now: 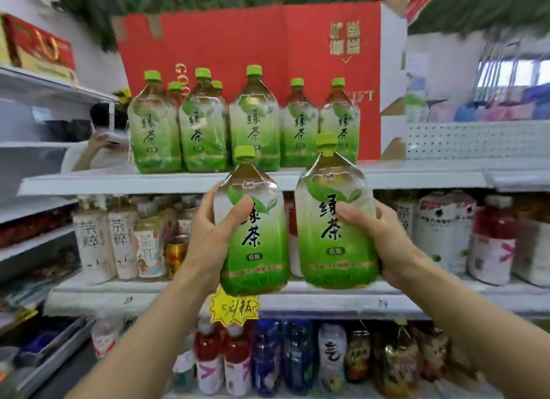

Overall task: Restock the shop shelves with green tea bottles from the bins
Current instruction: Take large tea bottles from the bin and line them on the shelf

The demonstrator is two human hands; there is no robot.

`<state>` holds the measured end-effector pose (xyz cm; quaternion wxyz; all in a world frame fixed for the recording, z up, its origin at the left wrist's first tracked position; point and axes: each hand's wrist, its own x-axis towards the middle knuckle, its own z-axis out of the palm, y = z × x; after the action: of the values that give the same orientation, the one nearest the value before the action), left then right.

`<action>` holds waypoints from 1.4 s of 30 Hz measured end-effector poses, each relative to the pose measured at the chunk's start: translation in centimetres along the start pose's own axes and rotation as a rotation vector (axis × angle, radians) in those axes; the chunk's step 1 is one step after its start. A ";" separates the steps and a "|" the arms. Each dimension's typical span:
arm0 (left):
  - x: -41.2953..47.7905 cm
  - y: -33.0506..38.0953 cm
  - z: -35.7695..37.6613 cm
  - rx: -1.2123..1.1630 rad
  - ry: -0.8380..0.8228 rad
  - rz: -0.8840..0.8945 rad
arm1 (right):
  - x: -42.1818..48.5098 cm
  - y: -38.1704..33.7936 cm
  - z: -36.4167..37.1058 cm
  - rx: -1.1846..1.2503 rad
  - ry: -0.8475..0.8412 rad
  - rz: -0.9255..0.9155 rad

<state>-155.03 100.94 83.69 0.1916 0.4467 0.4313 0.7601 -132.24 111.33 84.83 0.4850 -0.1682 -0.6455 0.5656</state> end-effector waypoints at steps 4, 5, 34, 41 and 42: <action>3.6 2.7 1.4 -0.029 0.012 0.089 | 4.8 -3.7 0.5 0.024 0.035 -0.138; 4.5 3.1 1.7 -0.030 0.016 0.104 | 6.1 -4.6 0.6 0.021 0.048 -0.174; 10.0 2.3 3.1 -0.074 0.095 0.033 | 19.6 -3.5 1.8 -0.343 0.228 -0.152; 7.0 2.1 5.1 -0.112 0.127 0.149 | 9.7 -3.3 4.1 -0.459 -0.117 -0.344; 6.5 2.0 5.8 -0.129 0.115 0.166 | 8.8 -3.1 4.3 -0.441 -0.215 -0.220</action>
<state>-153.37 107.03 90.02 0.1310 0.4233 0.3533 0.8239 -138.86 114.71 91.87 0.4238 -0.1377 -0.8152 0.3700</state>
